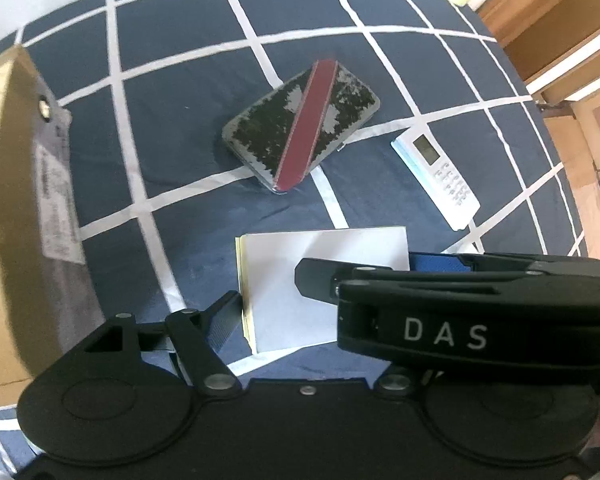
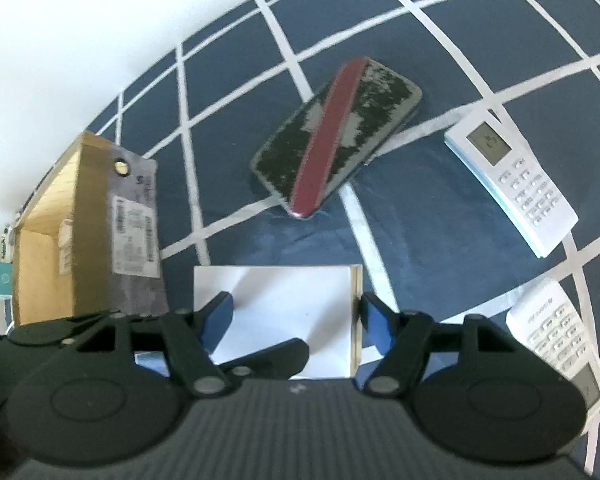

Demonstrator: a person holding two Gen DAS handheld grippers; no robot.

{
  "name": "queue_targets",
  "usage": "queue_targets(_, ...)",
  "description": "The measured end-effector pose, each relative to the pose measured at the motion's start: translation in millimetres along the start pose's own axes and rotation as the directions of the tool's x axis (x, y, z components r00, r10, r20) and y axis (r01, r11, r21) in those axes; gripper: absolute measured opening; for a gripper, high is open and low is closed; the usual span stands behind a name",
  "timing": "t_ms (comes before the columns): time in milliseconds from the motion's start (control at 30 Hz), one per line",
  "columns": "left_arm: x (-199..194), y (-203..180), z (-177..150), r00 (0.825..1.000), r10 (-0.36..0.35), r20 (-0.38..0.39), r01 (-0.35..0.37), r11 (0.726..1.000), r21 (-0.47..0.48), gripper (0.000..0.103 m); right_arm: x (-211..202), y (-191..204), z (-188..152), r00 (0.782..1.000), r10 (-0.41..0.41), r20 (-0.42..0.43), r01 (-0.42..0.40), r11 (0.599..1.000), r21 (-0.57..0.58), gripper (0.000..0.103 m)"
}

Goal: Organize objects
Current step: 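Lift the notepad with the right tool and carry it over the box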

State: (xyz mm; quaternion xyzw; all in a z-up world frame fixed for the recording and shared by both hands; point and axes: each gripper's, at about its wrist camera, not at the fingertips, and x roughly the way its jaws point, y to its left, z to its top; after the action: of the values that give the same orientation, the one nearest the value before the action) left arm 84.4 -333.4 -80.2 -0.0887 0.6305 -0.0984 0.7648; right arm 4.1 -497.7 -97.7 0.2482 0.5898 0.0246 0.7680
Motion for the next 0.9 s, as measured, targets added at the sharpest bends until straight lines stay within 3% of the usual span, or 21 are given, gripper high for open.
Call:
queue_targets(433,-63,30,-23,0.995,0.01,0.095,-0.009,1.0,-0.01,0.071,-34,62,-22,0.998,0.015,0.064,-0.01,0.998,-0.065,0.069)
queue_targets(900,-119,99,-59,0.985,0.03,0.168,-0.019,0.997,-0.071,0.07,-37,154,-53,0.995,0.033,0.094,-0.018,0.988,-0.151,0.069)
